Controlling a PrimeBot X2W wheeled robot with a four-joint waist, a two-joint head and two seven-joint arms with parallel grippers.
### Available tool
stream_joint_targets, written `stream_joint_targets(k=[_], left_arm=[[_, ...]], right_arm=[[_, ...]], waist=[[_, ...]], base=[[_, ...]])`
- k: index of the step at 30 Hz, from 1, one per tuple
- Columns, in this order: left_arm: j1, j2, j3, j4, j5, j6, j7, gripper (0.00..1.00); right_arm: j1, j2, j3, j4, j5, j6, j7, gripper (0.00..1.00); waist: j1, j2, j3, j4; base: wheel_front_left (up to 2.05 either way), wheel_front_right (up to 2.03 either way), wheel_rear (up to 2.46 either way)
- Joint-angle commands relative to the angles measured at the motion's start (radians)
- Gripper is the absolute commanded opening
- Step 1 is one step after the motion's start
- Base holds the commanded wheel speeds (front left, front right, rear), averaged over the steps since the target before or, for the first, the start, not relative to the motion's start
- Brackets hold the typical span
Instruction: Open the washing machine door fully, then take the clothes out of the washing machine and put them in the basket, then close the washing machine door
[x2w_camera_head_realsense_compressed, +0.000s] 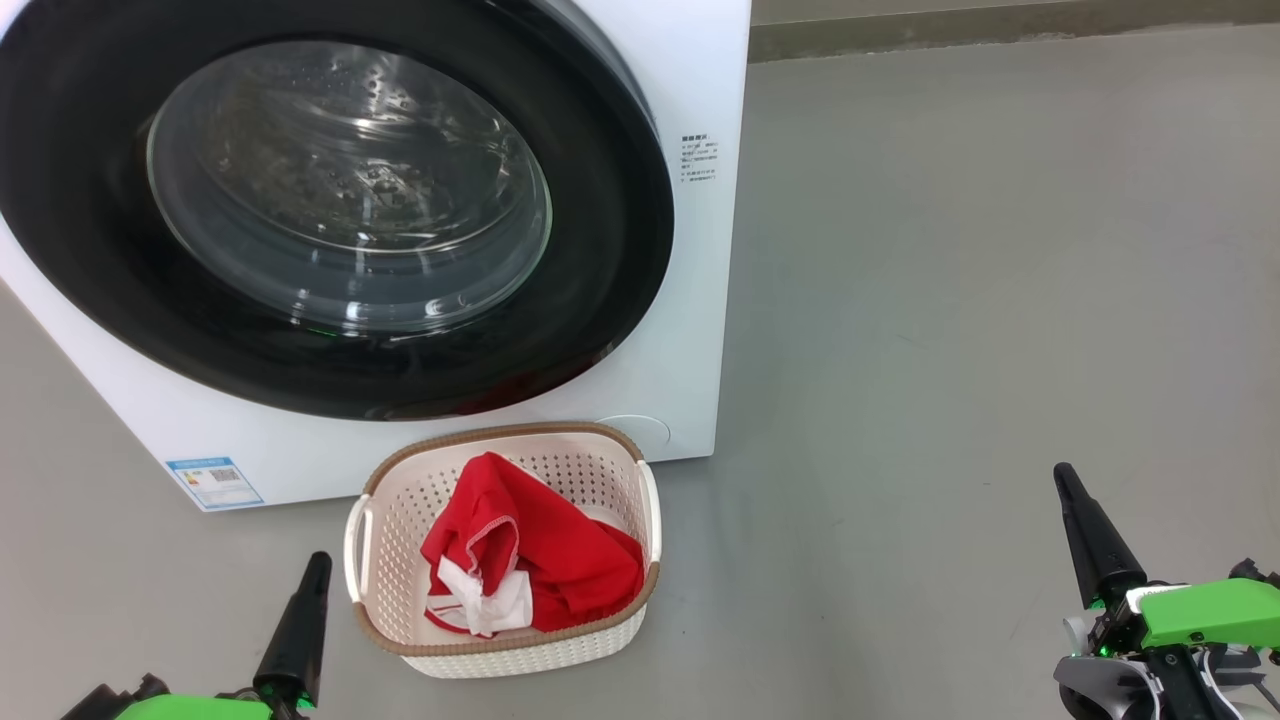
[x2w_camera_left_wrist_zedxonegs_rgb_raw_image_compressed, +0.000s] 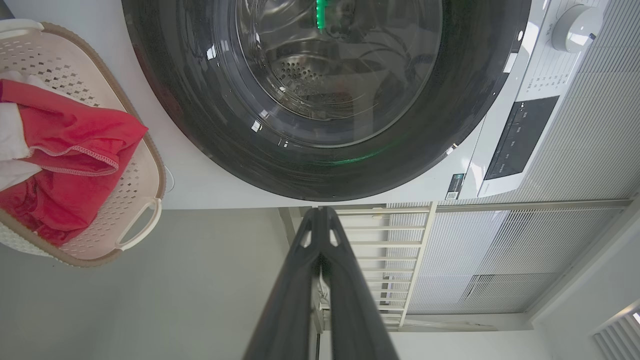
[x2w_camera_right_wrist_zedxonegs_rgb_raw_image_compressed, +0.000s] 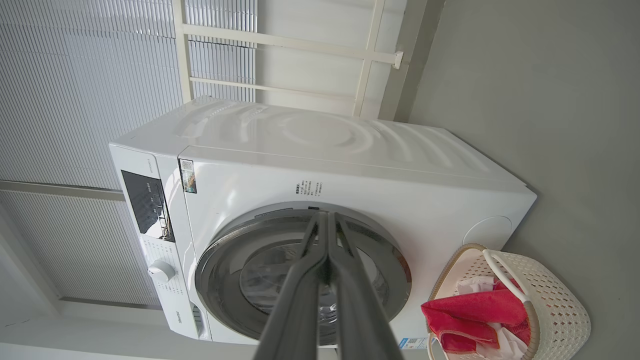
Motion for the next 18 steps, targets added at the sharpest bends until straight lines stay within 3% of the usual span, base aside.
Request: stream_joint_targets(k=[1,18], left_arm=[[-0.041,0.010,0.036,-0.026,-0.007,-0.007,0.005,0.00],[-0.041,0.010,0.036,-0.026,-0.007,-0.007,0.005,0.00]], right_arm=[[-0.041,-0.008,0.017,-0.025,0.002,-0.001,0.007,0.00],[-0.041,-0.008,0.017,-0.025,0.002,-0.001,0.006,0.00]], waist=[[-0.0001,-0.0001,0.000,0.000],[-0.0001,-0.0001,0.000,0.000]], base=[[0.00,0.00,0.00],[0.00,0.00,0.00]])
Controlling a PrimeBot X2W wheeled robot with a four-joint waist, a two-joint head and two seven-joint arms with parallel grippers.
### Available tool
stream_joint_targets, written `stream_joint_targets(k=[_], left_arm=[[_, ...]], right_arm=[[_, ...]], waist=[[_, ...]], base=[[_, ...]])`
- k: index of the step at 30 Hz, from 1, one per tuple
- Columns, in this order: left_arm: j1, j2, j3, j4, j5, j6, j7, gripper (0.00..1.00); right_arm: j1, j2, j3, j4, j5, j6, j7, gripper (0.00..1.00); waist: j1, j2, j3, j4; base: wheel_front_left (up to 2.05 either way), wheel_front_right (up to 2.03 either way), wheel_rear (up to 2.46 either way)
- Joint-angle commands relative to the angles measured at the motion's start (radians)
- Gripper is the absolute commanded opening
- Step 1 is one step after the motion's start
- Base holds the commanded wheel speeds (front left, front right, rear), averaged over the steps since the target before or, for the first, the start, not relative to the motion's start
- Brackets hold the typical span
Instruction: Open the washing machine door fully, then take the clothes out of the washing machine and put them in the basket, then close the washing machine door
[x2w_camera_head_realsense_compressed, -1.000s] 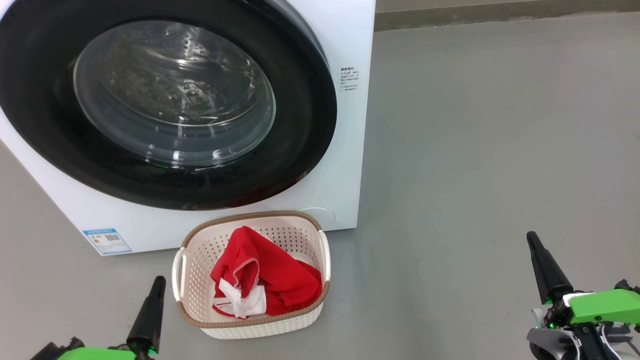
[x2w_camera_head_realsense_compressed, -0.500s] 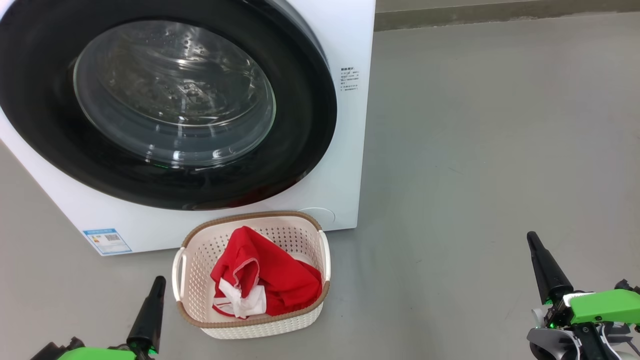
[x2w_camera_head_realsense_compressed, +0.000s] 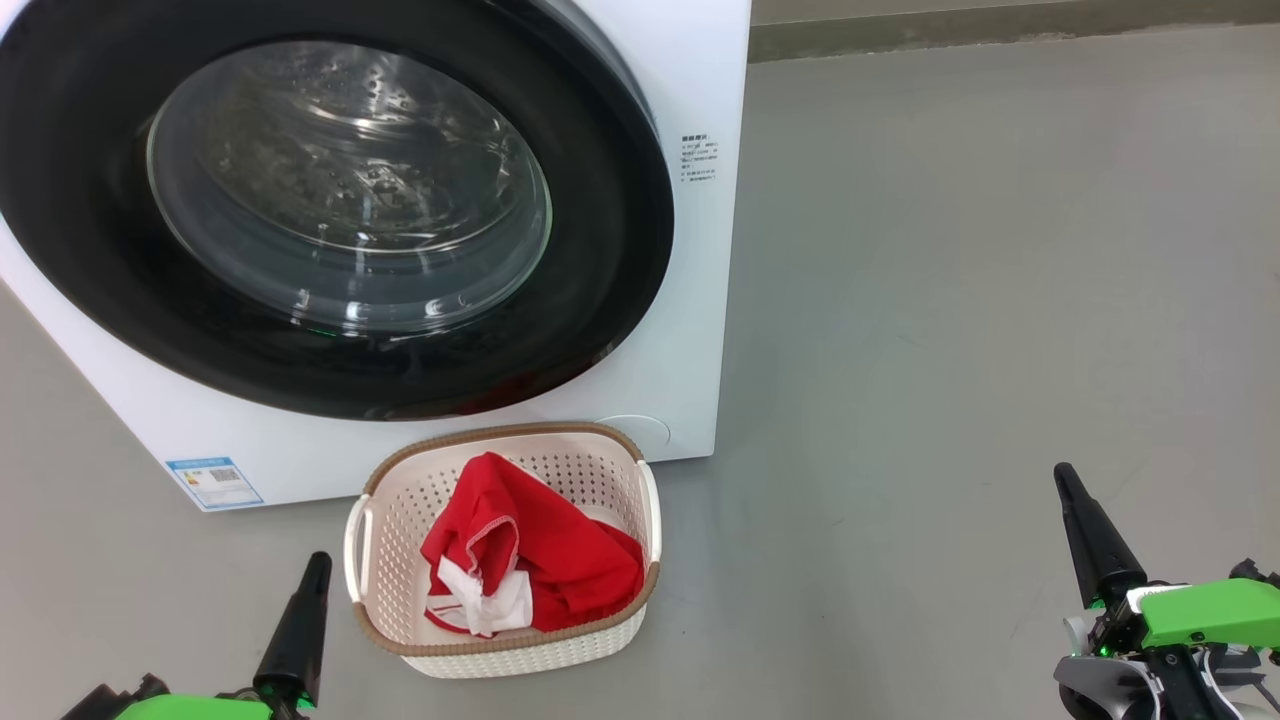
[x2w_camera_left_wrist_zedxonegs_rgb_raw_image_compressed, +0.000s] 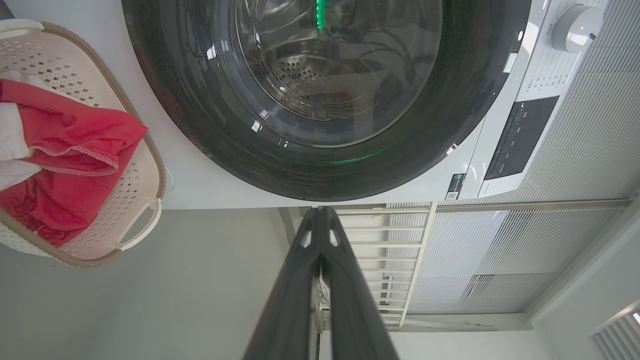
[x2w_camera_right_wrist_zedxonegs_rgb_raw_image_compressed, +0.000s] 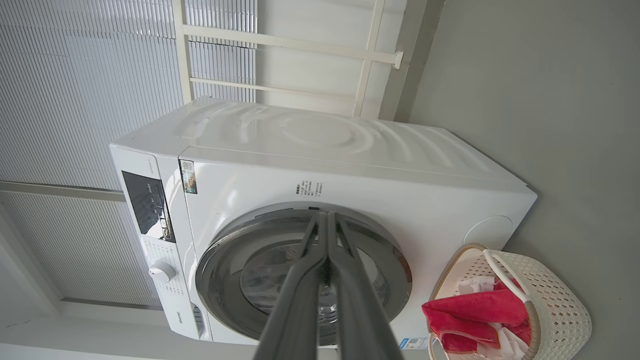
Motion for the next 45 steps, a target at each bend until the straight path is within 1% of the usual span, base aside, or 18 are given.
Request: stream_joint_targets(k=[1,45], left_arm=[[-0.041,0.010,0.036,-0.026,-0.007,-0.007,0.005,0.00],[-0.041,0.010,0.035,-0.026,-0.007,-0.007,0.004,0.00]], right_arm=[[-0.041,-0.008,0.018,-0.025,-0.001,-0.001,0.006,0.00],[-0.041,-0.008,0.018,-0.025,0.000,-0.001,0.006,0.00]], waist=[[0.0000,0.0000,0.000,0.000],[0.0000,0.0000,0.000,0.000]], base=[[0.00,0.00,0.00],[0.00,0.00,0.00]])
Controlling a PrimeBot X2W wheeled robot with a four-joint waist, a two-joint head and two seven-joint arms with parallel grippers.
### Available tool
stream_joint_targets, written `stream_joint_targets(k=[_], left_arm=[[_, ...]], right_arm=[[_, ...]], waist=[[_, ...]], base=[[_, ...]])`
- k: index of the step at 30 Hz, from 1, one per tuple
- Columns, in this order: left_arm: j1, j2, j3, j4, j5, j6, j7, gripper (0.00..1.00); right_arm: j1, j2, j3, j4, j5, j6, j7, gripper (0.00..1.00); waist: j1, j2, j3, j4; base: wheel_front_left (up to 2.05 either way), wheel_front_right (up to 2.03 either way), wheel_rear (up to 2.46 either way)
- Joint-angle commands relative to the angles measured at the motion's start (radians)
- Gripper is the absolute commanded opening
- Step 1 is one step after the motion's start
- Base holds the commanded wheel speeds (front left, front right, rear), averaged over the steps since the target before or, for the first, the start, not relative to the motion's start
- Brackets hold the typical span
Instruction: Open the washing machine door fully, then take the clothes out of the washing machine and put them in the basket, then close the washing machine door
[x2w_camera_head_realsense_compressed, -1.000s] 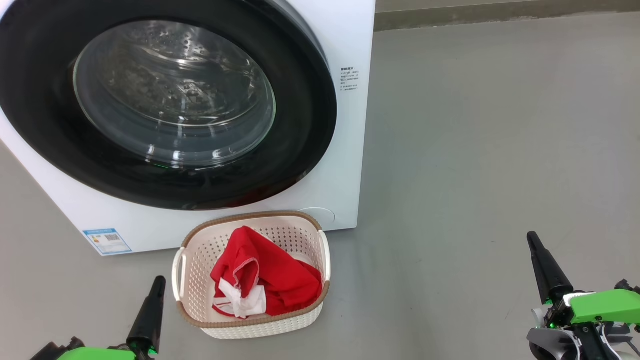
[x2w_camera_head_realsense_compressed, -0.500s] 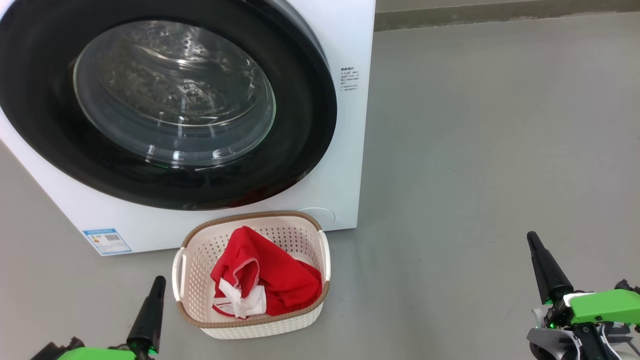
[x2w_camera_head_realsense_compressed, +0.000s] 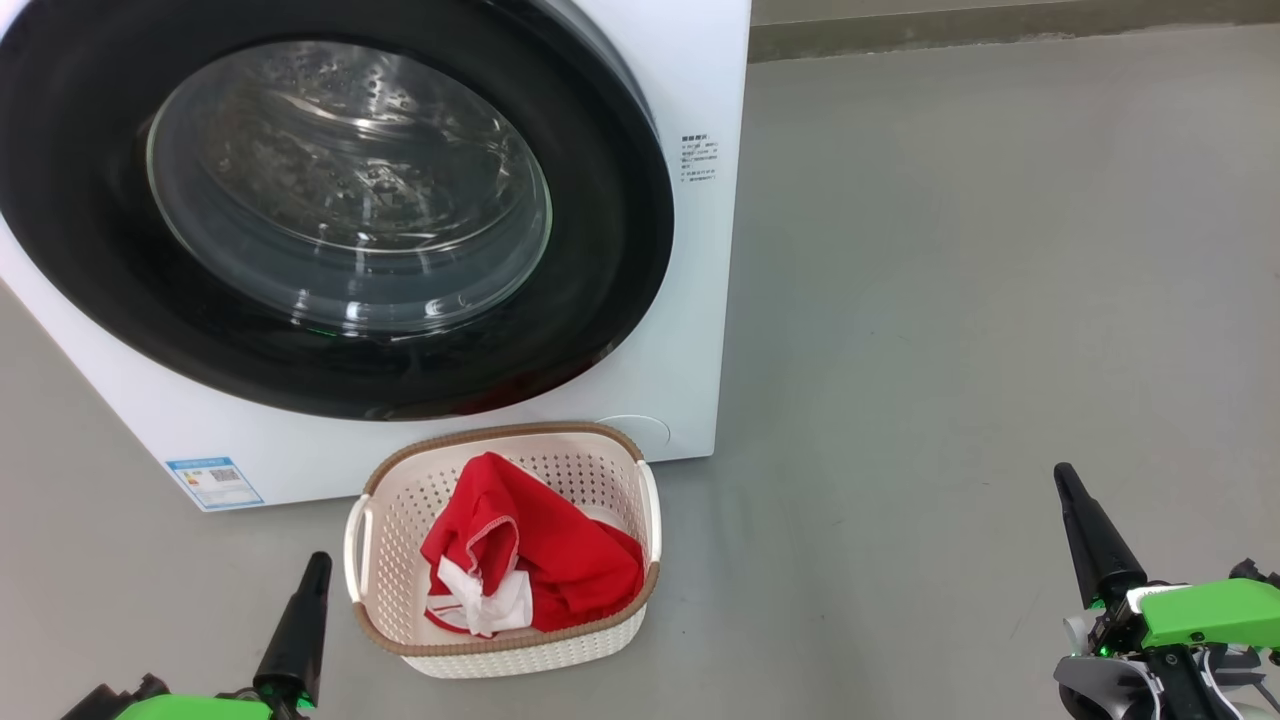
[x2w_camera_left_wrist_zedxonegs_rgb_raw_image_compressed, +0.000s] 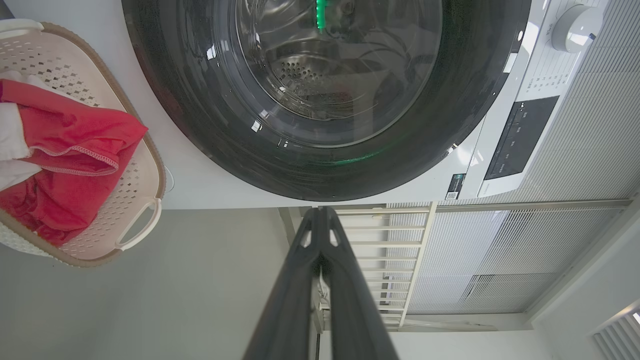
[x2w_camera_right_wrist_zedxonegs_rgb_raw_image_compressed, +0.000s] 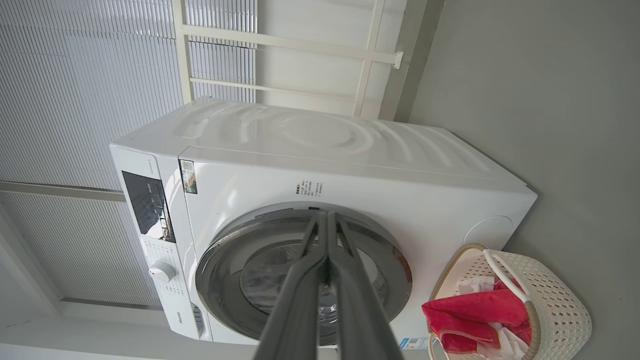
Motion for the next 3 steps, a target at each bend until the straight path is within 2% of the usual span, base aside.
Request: stream_joint_targets(k=[1,3], left_arm=[[-0.041,0.010,0.035,-0.026,-0.007,-0.007,0.004,0.00],[-0.041,0.010,0.035,-0.026,-0.007,-0.007,0.004,0.00]], right_arm=[[-0.041,-0.008,0.018,-0.025,0.000,-0.001,0.006,0.00],[-0.041,-0.008,0.018,-0.025,0.000,-0.001,0.006,0.00]], waist=[[0.0000,-0.0001,0.000,0.000],[0.0000,-0.0001,0.000,0.000]], base=[[0.00,0.00,0.00],[0.00,0.00,0.00]])
